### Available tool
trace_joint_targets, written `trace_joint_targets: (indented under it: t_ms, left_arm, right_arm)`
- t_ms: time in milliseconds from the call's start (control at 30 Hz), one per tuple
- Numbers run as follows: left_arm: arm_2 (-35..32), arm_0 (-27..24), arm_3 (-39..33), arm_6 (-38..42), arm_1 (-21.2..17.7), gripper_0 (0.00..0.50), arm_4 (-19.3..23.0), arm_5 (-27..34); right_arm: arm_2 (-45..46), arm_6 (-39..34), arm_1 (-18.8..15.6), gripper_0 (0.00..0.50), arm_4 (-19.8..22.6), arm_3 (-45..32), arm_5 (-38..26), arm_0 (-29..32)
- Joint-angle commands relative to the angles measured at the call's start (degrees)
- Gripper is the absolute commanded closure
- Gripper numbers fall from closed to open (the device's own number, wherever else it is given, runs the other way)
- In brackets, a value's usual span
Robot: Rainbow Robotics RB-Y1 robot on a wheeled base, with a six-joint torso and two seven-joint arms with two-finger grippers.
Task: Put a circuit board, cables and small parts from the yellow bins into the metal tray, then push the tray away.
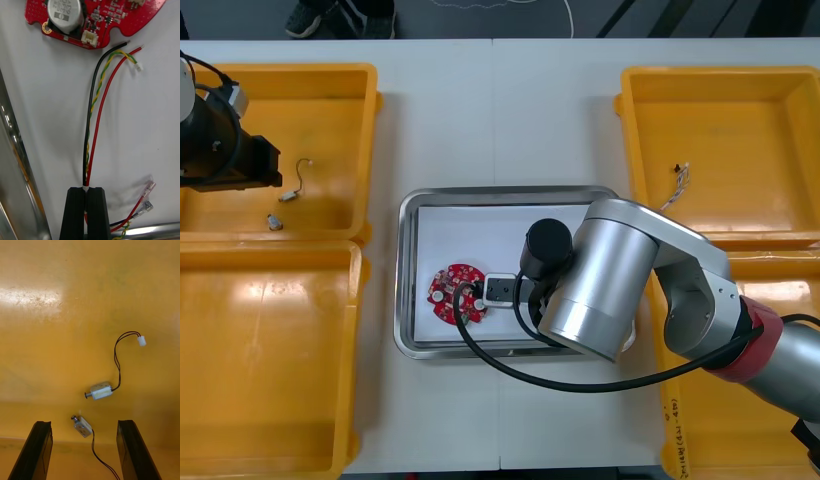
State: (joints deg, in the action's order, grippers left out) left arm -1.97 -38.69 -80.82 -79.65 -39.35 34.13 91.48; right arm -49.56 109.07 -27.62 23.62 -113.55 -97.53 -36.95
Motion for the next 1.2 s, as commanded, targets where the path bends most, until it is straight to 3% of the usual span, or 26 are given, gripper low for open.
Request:
trace_joint_targets:
  t_ms: [33, 467, 533, 600, 633, 667, 733, 1000, 1200]
  left_arm:
    - [1.00, -4.28, 3.12, -11.93, -2.40, 0.000, 1.29, -2.19]
    - [2.67, -5.16, 4.70, -12.90, 0.32, 0.000, 1.81, -3.42]
    - [2.67, -5.16, 5.32, -13.17, 0.85, 0.000, 1.64, -4.03]
    - [2.67, -5.08, 6.11, -13.78, 1.38, 0.000, 1.46, -5.18]
    - [2.67, -5.16, 6.28, -13.96, 1.55, 0.000, 1.37, -5.53]
    - [2.76, -5.25, 6.72, -14.22, 1.82, 0.000, 1.20, -6.05]
    - [2.67, -5.25, 7.43, -14.75, 2.26, 0.000, 1.02, -6.93]
    - [2.67, -5.25, 9.10, -16.07, 4.10, 0.000, 0.14, -7.81]
    - [2.84, -5.25, 10.15, -16.77, 4.98, 0.000, -1.09, -8.87]
  right_arm:
    - [-0.98, 1.41, -0.24, 0.500, -0.33, 0.88, 2.08, -1.19]
    - [-0.98, 1.59, -0.24, 0.492, -0.51, 2.99, 4.01, -1.19]
    - [-0.98, 1.68, -0.24, 0.386, -0.25, 2.99, 4.01, -1.19]
    - [-0.98, 1.68, -0.24, 0.164, -0.33, 2.99, 4.01, -1.28]
    - [-0.98, 1.68, -0.24, 0.123, -0.33, 2.99, 4.01, -1.28]
    - [-0.98, 1.68, -0.24, 0.049, -0.33, 2.90, 4.01, -1.28]
    - [-0.98, 1.68, -0.16, 0.000, -0.33, 2.99, 4.01, -1.28]
    - [-0.54, 1.68, -0.24, 0.000, -0.16, 2.46, 3.49, -1.28]
    - [3.77, 1.94, -0.24, 0.000, 3.45, 0.70, -0.20, -2.16]
